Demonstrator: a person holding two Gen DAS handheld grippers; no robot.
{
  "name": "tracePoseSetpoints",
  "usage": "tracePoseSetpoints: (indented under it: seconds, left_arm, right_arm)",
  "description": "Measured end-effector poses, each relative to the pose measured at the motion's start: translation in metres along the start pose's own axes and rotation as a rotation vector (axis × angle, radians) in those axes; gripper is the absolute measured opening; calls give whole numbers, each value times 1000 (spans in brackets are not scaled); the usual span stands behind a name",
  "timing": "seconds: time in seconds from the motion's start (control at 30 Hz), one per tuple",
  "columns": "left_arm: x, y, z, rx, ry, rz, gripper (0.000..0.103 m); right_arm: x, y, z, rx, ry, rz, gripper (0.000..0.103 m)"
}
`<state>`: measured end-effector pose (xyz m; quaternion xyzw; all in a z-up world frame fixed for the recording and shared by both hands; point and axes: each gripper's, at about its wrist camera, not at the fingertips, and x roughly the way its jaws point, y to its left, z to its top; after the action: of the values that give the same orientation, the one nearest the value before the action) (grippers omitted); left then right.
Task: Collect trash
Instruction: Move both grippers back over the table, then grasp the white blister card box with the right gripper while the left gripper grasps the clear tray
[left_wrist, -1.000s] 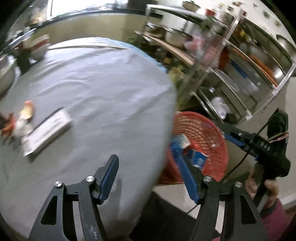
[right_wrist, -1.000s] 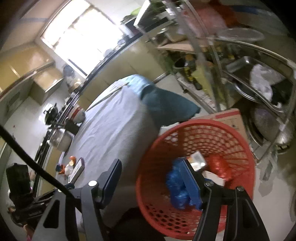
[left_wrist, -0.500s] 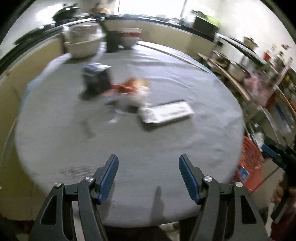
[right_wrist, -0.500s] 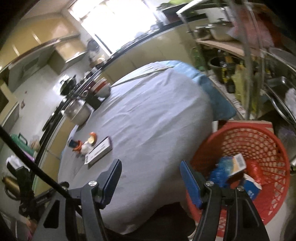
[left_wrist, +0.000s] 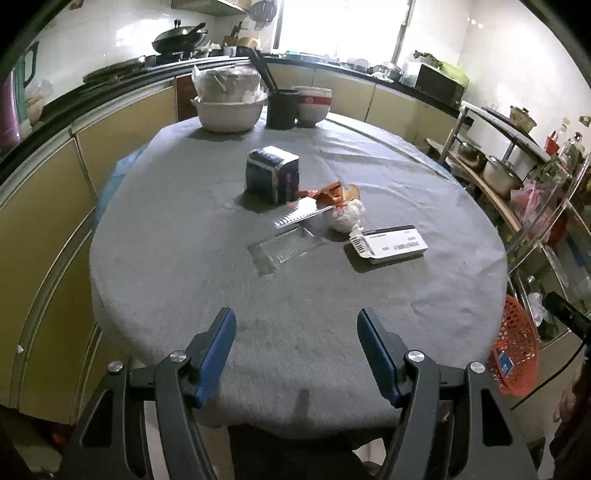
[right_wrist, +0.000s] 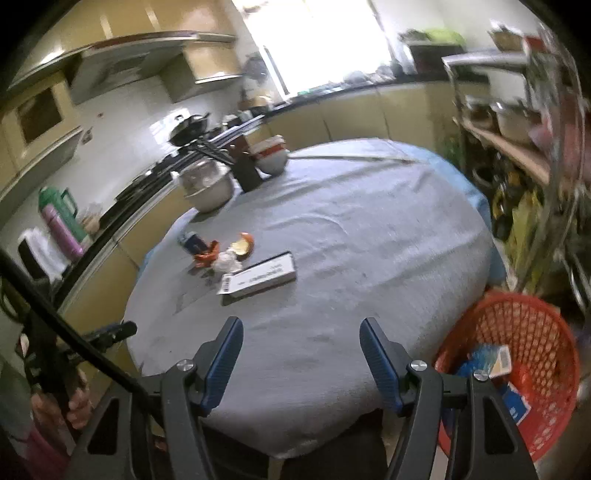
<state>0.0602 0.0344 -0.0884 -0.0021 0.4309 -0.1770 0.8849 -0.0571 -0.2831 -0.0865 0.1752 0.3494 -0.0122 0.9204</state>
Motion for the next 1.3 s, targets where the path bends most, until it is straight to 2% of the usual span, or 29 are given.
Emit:
tracePoseSetpoints:
  seconds: [0.2, 0.33, 0.57, 0.97, 1.3]
  left_arm:
    - [-25, -9, -1, 16, -40, 8, 69]
    - [-45, -19, 0, 27, -68, 21, 69]
    - [-75, -39, -2, 75, -108, 63, 72]
    - [-92, -49, -16, 123, -94, 91, 73]
    - [-91, -44, -12, 102, -71, 90, 73]
  right_arm:
    - [-16, 29, -7, -129, -13, 5, 69]
    - [-31, 33, -6, -152, -31, 40, 69]
    - [-66, 32, 7, -154, -119, 61, 69]
    - [-100, 27, 9, -138, -170, 49, 69]
    - [-104, 31, 13, -147, -163, 63, 69]
